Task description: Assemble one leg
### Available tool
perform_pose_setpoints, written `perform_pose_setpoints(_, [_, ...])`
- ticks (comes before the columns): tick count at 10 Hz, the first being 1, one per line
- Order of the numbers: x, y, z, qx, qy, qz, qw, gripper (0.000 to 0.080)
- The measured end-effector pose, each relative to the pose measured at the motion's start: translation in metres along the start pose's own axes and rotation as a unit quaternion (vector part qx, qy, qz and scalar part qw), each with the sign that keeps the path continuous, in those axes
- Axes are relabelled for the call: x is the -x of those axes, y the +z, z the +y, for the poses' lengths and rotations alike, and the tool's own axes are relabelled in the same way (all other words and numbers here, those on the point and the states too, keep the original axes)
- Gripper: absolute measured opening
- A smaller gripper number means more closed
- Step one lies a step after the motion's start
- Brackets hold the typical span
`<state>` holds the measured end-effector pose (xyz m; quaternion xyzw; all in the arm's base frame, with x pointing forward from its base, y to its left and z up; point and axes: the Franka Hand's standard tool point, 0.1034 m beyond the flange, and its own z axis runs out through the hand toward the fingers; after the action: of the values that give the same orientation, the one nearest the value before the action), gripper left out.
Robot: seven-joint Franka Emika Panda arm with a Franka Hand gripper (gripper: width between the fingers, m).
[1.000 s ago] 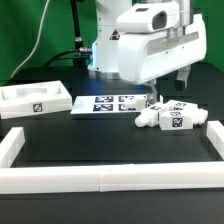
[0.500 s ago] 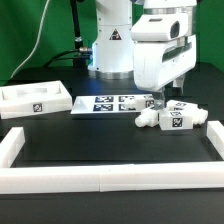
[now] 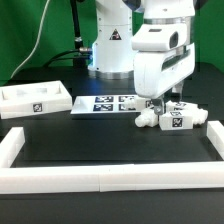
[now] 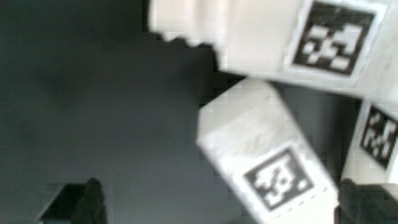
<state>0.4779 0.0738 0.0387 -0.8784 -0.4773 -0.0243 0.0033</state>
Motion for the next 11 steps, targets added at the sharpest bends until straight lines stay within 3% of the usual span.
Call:
perform_pose_setpoints(8, [-0.001, 0.032, -0.015, -0.018, -0.004, -0.003, 1.0, 0.0649])
perform_pose_setpoints(9, [-0.001, 0.031, -0.015, -0.018, -0.004, -0.003, 1.0, 0.051])
perform_pose_setpoints(10, [-0.001, 0.032, -0.015, -0.018, -0.004, -0.003, 1.0, 0.051])
perform_pose_setpoints(11, [-0.001, 0.032, -0.015, -0.018, -0.004, -0.003, 1.0, 0.0322])
